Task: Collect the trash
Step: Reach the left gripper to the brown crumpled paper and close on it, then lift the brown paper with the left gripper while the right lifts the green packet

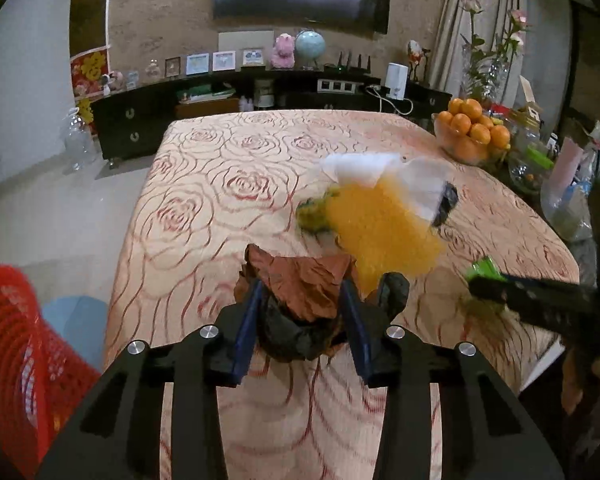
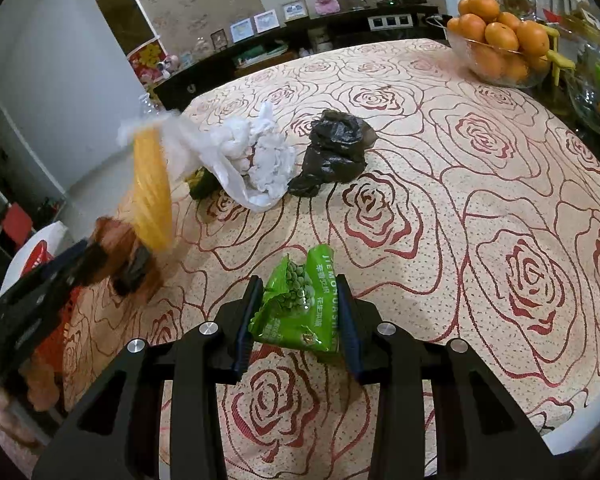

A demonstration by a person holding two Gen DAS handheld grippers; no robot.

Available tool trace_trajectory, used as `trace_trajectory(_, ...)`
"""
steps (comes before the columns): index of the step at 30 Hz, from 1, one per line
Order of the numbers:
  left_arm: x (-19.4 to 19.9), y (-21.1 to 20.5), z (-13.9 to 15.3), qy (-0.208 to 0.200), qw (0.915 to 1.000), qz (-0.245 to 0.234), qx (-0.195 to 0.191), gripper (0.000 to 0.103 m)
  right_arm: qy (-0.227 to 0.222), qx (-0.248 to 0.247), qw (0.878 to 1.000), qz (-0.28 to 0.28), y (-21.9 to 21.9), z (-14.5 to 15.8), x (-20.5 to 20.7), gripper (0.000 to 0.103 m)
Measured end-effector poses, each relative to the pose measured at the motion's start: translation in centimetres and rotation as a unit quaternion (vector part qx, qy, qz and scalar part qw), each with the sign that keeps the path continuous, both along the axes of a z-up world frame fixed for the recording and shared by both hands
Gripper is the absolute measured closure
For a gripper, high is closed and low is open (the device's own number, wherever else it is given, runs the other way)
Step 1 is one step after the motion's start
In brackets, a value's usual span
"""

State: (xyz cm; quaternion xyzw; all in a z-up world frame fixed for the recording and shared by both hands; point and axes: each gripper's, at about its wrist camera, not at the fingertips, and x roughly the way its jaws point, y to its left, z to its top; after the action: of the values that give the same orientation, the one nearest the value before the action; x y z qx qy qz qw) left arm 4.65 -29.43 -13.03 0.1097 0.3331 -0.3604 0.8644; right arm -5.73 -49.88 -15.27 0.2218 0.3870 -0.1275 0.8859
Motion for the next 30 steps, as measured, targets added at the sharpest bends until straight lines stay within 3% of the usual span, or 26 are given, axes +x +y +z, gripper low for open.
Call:
trace_trajectory(8, -0.5, 1.4, -1.0, 0.024, 0.9997, 0.006, 0.0, 0.062, 0.011, -0.008, 1.0, 0.014, 0.6, -0.5, 0.4, 0.067)
trace_trajectory(12, -0.1, 1.3, -1.3, 0.03, 0.9995, 0.008, -0.004, 0.044, 0.02, -0.018, 0.999, 0.02, 1.0, -0.9, 0.7, 0.067)
trace_trajectory(15, 0.0, 1.1, -1.6, 0.032, 0.9995, 0.002, -0.005, 0.042, 0.022, -0.02, 0.999, 0.016, 1.1, -1.0, 0.7, 0.066)
trace_trajectory(21, 0.6, 1.2, -2.1, 0.034, 0.9993, 0.009, -0.011, 0.043, 0.029, -0.047, 0.998, 0.023, 1.8, -1.0, 1.0, 0.065)
trace_trajectory(23, 0.7, 1.2, -2.2, 0.032, 0.9994, 0.006, -0.011, 0.058, 0.034, -0.059, 0.997, 0.027, 2.0, -1.0, 1.2, 0.065)
trace_trajectory(30, 0.5, 2.0, -1.8, 0.037, 0.9989, 0.0, -0.028, 0.064, 0.027, -0.056, 0.998, 0.022, 1.7, -0.8, 1.2, 0.067)
